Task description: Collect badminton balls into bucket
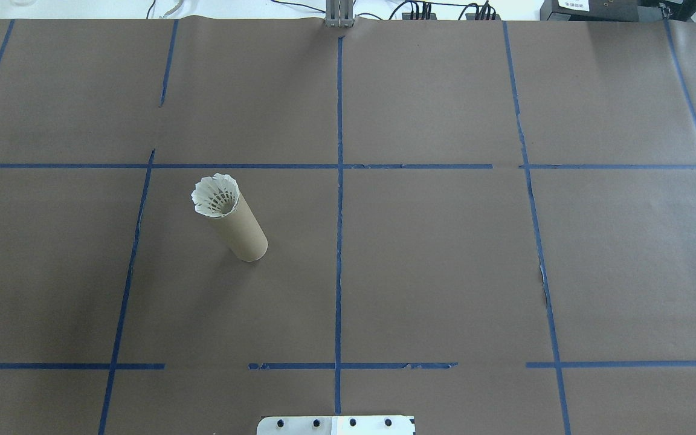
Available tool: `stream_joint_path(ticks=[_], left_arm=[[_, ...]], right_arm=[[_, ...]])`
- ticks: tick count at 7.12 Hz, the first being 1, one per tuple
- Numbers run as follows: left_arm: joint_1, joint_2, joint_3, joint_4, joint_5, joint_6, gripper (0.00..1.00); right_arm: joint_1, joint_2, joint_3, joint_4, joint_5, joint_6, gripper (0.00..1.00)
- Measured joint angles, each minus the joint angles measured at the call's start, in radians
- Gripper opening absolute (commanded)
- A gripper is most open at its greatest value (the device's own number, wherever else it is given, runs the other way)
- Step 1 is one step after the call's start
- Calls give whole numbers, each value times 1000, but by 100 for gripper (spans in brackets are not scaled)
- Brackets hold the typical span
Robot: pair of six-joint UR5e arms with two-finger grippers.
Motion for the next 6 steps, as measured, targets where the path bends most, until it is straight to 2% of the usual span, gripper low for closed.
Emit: stream_joint_path(ticks=[2, 6], left_arm=[[-1, 16, 54, -73, 1, -1, 100], [-2, 17, 55, -88, 0, -5, 100]], right_arm=[[0, 0, 0, 0, 0, 0, 100], [0, 0, 0, 0, 0, 0, 100]])
